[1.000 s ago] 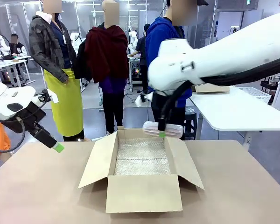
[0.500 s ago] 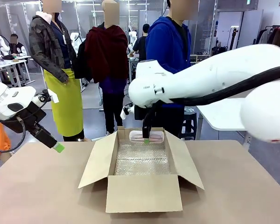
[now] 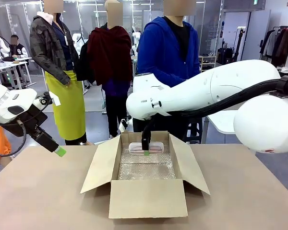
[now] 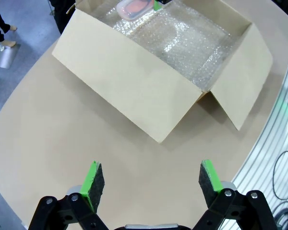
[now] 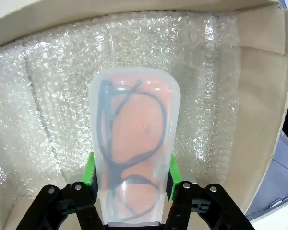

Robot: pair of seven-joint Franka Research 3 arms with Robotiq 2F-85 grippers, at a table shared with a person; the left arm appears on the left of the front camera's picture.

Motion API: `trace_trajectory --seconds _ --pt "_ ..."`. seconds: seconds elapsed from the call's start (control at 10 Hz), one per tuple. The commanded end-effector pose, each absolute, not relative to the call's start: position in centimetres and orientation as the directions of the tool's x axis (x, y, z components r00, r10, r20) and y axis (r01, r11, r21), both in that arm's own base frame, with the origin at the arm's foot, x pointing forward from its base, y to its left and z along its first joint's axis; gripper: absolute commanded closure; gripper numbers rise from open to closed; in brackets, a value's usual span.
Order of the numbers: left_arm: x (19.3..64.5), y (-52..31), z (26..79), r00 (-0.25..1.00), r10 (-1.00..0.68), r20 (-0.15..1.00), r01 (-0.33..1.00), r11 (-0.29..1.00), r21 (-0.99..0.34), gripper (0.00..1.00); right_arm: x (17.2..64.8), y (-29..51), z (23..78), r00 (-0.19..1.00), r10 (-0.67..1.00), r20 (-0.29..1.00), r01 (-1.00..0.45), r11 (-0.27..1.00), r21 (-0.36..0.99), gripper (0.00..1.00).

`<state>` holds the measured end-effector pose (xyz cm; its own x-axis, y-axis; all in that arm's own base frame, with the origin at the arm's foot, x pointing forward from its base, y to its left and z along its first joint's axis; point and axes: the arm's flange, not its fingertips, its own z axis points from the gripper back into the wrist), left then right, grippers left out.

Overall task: Pack the glasses set securely to prepare it for shipping.
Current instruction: Place the Glasses case inside the Package Box.

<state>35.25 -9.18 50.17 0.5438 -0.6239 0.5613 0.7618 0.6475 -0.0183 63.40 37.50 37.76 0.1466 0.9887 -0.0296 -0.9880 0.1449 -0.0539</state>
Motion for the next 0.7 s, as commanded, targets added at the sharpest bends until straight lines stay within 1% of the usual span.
trace_trajectory --seconds 0.0,0.3,0.4,0.6 --pt "35.2 -9.0 50.2 0.539 -0.622 0.568 0.767 0.641 -0.024 0.00 63.4 37.3 38.5 0.149 0.989 -0.025 -0.987 0.147 -0.062 0.50" --pt "35.2 -9.0 50.2 0.539 -0.622 0.568 0.767 0.641 -0.024 0.00 63.4 37.3 38.5 0.149 0.989 -0.025 -0.987 0.147 -0.062 0.50" --pt "35.2 -9.0 50.2 0.539 -0.622 0.568 0.767 0.641 -0.024 0.00 63.7 37.1 38.0 0.153 0.988 -0.027 -0.987 0.151 -0.058 0.37" --pt "35.2 -9.0 50.2 0.539 -0.622 0.568 0.767 0.641 -0.024 0.00 63.6 38.1 36.6 0.108 0.994 -0.023 -0.994 0.107 -0.035 0.37"
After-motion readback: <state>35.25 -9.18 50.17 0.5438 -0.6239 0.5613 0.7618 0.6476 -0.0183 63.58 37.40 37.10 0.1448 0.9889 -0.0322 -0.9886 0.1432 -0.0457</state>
